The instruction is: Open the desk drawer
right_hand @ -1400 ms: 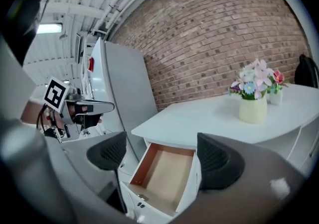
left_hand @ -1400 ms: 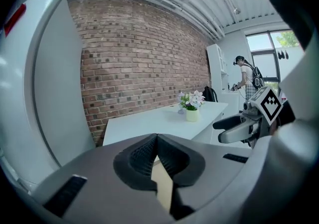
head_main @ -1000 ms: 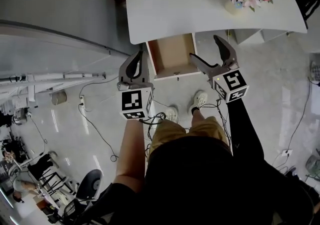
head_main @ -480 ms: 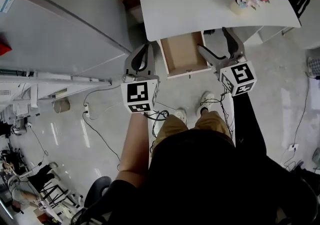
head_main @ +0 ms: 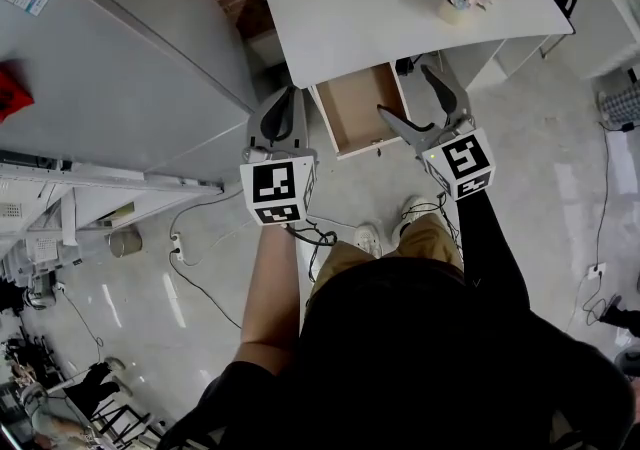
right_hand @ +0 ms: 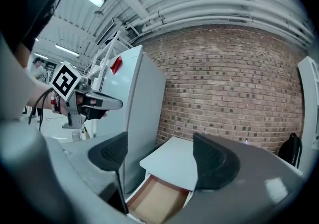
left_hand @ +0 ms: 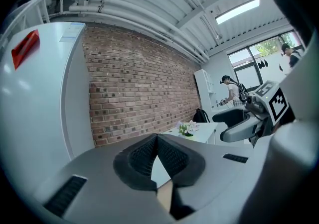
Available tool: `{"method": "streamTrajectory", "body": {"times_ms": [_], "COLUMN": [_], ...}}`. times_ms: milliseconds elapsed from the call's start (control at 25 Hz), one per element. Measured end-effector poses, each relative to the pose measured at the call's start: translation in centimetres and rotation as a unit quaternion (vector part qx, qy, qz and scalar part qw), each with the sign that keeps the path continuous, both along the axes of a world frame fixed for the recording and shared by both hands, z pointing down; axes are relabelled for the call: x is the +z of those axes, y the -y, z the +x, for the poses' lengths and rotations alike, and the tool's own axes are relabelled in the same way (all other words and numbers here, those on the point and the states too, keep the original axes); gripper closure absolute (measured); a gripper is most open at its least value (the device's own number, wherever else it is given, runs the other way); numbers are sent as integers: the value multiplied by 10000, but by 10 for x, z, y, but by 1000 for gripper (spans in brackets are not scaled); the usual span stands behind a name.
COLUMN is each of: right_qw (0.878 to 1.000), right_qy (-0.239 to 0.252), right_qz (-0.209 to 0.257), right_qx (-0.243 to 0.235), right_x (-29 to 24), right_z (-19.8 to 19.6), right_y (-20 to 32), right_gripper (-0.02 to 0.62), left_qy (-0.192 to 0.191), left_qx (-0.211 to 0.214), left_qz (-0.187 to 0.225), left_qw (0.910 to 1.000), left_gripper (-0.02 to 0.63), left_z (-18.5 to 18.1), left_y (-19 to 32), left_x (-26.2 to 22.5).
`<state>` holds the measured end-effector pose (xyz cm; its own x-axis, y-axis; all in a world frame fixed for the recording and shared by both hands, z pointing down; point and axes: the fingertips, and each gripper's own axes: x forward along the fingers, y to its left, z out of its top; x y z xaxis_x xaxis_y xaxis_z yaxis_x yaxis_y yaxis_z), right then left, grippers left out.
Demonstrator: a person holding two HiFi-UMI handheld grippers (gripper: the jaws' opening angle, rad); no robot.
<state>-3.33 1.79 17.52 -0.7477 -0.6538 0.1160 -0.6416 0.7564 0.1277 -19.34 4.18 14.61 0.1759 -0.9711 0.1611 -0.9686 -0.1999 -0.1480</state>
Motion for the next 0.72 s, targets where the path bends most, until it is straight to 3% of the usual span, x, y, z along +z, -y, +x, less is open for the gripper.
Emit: {"method": "streamTrajectory", "body": {"times_ms": [80, 160, 320, 720], "right_qw": [10000, 9999, 9988, 9965], "right_qy": [4, 42, 150, 185], "right_qz": [39, 81, 291, 323], "right_qx": [14, 58, 357, 747], "right_x": [-4, -8, -23, -32], "right_z": [1, 1, 5, 27], "right_y": [-6, -10, -19, -24], "right_gripper": [200, 289, 595, 595], "left_qy": [-8, -13, -12, 9], "left_qx": [17, 33, 65, 83], "left_qz": [47, 59, 94, 177], "left_qw": [10000, 10000, 9999, 9998], "left_gripper": [597, 597, 597, 597], "left_z": [1, 2, 6, 9], "left_y": [-4, -7, -13, -25], "left_x": [-5, -7, -12, -17]}}
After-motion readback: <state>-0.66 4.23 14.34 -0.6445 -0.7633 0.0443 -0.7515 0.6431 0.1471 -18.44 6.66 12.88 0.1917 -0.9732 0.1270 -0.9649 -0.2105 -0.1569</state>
